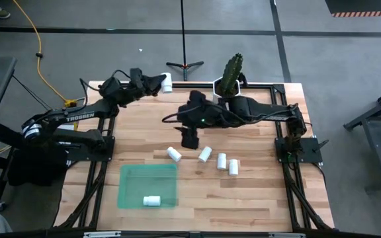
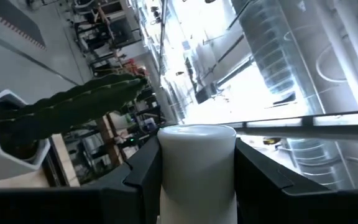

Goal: Pick and place pill bottles into a basket
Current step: Put the white pill bottle into the green bin

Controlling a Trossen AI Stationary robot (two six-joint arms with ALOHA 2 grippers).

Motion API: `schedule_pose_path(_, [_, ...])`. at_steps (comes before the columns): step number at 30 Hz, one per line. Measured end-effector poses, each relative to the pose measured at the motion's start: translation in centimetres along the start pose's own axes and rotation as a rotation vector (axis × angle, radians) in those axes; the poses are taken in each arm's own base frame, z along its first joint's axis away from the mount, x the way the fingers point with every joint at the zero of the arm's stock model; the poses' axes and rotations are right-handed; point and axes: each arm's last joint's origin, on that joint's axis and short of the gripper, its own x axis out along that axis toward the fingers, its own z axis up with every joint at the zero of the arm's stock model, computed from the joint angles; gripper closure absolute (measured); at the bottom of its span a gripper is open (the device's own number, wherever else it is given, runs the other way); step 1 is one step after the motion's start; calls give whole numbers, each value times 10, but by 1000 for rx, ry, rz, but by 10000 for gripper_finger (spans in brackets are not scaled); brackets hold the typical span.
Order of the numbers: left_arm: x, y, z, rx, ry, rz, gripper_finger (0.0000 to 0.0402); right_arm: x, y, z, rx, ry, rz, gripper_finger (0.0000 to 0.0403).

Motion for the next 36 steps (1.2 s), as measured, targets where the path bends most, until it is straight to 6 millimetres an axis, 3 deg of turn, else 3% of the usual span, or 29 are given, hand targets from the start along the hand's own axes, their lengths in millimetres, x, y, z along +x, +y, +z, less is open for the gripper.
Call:
schedule_pose_path(4, [0,-3,1,-5,-9,-34,212,-1,-2,12,-56,-121,-64,162])
schedule_pose_path(11, [-2,-19,5,-12,-62,-189,212,1,-13,19,-145,-170,-205,162])
schedule_pose_path(22, [13,-49,16,41,-94,-284,212,0,-33,39,-241,-318,-367,162])
schedule_pose_path(36, [13,-52,18,42,-124,-297,211,36,-27,44,-414,-322,-551,162])
